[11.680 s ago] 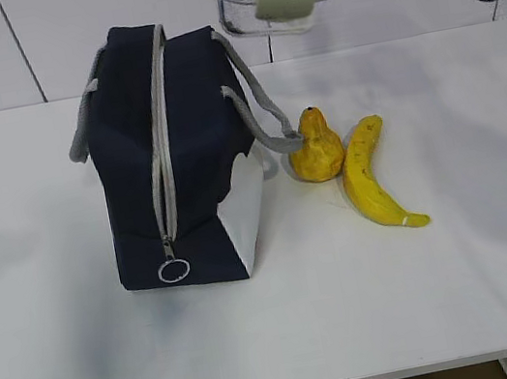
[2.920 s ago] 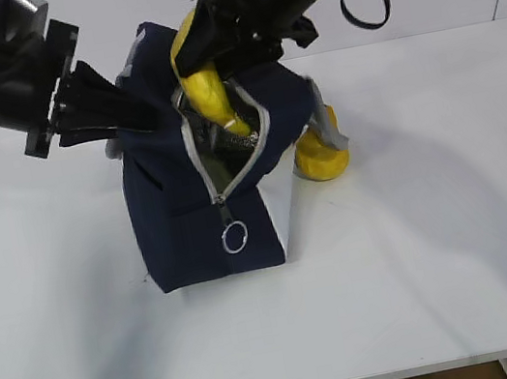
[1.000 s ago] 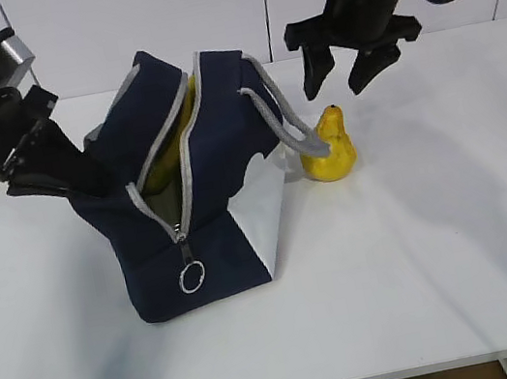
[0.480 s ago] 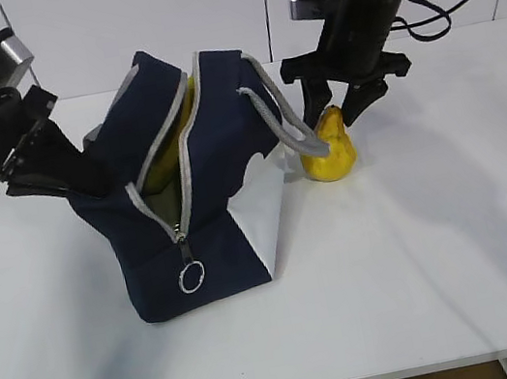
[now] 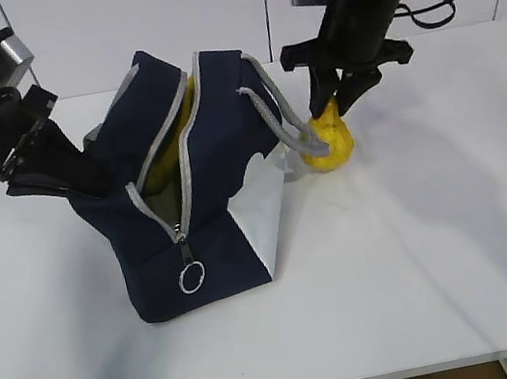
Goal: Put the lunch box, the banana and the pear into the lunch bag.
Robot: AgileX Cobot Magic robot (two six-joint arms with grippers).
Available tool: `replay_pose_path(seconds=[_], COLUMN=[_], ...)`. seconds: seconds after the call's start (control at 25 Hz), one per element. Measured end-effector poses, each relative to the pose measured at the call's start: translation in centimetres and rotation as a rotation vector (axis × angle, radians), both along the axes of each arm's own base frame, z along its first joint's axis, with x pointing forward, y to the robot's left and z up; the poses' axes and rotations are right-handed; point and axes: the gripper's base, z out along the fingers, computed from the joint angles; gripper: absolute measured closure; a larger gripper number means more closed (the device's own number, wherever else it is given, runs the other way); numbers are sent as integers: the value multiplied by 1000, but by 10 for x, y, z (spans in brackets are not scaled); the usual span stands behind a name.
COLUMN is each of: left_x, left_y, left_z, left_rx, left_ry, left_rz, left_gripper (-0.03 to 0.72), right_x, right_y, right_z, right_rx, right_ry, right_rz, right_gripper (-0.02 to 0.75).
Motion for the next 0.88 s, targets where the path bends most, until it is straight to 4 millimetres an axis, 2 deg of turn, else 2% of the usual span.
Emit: replay_pose_path(seconds=[0.08,0.12,0.16,0.24,0.28,0.32,0.36,0.4,0.48,0.6,0.68,0.72,0.76,0.88], left_x=[0,0,0,0,0,0,0,0,1,1,2,2,3,3], left_y=[0,0,0,0,0,0,-1,-1,-2,-4,-6,-7,-8,-9], left_z=[0,0,0,0,0,0,1,1,3,5,6,8,9,11], left_rx=[0,0,0,0,0,-3,-9,-9,-39,-70,-94,-116,-139,-161], left_ry=[0,0,0,0,0,2,4,4,10,14,17,20,23,26], left_rz=[0,0,0,0,0,3,7,7,21,33,44,52,62,71], left_gripper=[692,692,692,692,692,692,692,692,692,692,692,692,692,692], right_x=[-4,-10,-11,-23,-26,-28,-38,-38,-48,-54,-57,-57,-57,-51], right_y=[-1,-2,-3,-3,-3,-1,4,4,18,35,47,47,60,70], right_z=[16,38,42,73,82,86,105,105,122,128,127,127,119,99], right_rx=[4,12,14,52,67,95,168,168,330,445,460,460,467,463], right_ry=[-34,-78,-88,-145,-160,-162,-189,-189,-199,-205,-201,-201,-179,-136], right_rz=[4,6,6,10,13,17,45,45,119,204,246,246,274,286], right_gripper=[484,485,485,486,486,486,486,486,486,486,487,487,487,487])
